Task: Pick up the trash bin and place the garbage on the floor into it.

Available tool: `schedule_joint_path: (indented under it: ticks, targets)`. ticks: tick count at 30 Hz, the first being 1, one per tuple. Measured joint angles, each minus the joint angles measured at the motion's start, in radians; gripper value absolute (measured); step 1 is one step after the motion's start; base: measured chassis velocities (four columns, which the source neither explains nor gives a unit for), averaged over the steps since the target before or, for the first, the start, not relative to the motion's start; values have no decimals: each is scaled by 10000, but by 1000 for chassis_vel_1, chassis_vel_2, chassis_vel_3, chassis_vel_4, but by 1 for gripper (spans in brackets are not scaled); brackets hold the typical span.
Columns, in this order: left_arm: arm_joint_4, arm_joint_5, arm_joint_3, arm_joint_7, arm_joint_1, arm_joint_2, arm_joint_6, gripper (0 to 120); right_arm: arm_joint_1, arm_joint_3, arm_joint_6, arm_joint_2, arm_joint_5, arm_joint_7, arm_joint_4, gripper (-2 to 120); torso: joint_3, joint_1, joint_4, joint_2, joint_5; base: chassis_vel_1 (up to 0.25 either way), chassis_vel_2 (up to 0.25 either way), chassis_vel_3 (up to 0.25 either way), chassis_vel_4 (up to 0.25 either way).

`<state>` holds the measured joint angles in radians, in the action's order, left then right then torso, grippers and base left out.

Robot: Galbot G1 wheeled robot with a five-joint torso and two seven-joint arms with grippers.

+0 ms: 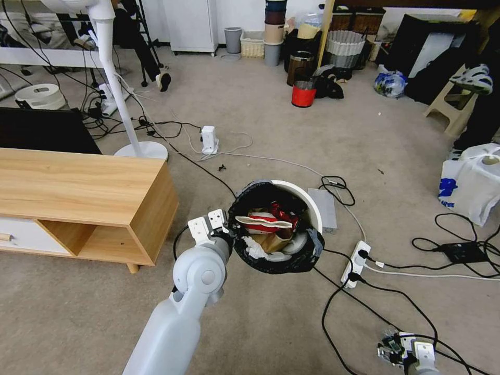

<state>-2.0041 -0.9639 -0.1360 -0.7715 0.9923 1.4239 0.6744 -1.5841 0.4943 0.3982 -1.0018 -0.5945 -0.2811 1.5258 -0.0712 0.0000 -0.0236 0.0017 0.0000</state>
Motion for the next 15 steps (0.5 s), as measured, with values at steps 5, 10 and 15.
schedule_joint_path:
  ticks: [5, 10, 15]
  targets:
    - [-19, -18, 24, -10, -9, -29, 0, 0, 13, -52, -53, -8, -10, -30, 8, 80, 0, 0, 0, 0, 0, 0, 0, 0, 0]
    - [-29, -35, 29, -13, -18, -59, -1, 0, -41, -84, -61, -15, -38, -70, 151, 64, 0, 0, 0, 0, 0, 0, 0, 0, 0]
    - [-27, -28, 35, -13, -20, -1, -1, 0, -51, -97, -65, -18, -71, -92, 163, 47, 0, 0, 1, 0, -1, 0, 0, 0, 0]
